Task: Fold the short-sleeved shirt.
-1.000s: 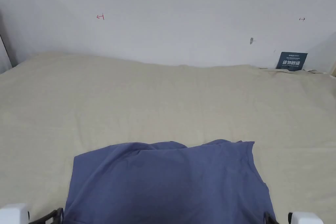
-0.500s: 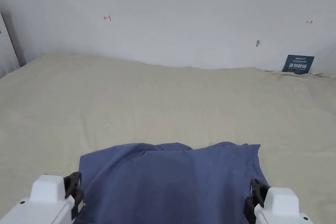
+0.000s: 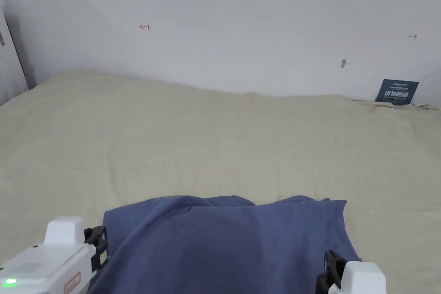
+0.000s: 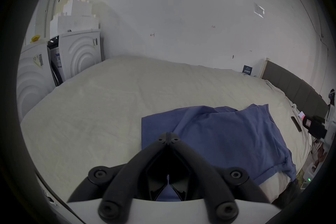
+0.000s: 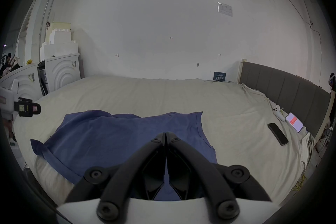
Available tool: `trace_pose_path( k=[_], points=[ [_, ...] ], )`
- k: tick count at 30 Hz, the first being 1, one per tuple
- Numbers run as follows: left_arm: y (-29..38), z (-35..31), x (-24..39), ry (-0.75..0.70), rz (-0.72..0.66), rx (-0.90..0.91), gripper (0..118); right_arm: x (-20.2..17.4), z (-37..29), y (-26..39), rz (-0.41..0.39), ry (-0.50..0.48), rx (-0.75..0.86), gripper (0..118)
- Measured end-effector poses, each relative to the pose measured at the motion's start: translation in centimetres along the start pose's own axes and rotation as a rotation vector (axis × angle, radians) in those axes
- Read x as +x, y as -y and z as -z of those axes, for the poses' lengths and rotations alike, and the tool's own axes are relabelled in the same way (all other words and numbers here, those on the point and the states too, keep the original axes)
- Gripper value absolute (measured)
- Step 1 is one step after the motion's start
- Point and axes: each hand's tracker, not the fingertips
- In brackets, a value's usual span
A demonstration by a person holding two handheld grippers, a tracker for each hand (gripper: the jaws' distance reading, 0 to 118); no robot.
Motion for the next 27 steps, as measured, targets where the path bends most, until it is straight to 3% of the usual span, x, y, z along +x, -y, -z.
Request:
trace_pose_path(
  k=[9,11,13,16,17,27],
  points=[
    [-6.4,8.7,-1.7,0.031,-0.038,-0.142,0,0.2,2.5,-0.6,-0.002,-0.003,-0.034,1],
    [-7.7,10.8,-1.8,0.029,-0.030,-0.162,7,0.2,3.1,-0.8,-0.004,-0.008,-0.040,1],
    [-8.8,11.8,-1.2,0.018,-0.023,-0.200,24,0.1,3.9,-1.0,-0.010,-0.010,-0.048,1],
    [-9.7,14.2,-1.1,0.020,-0.038,-0.230,80,0.0,4.9,-1.3,-0.018,-0.015,-0.058,1],
    [-9.8,14.8,-0.7,0.012,-0.024,-0.276,89,0.0,5.2,-1.3,-0.021,-0.017,-0.061,1],
    [-6.3,19.3,1.2,-0.025,0.054,-0.533,91,-0.1,6.7,-0.5,-0.045,-0.029,-0.107,1]
  ],
)
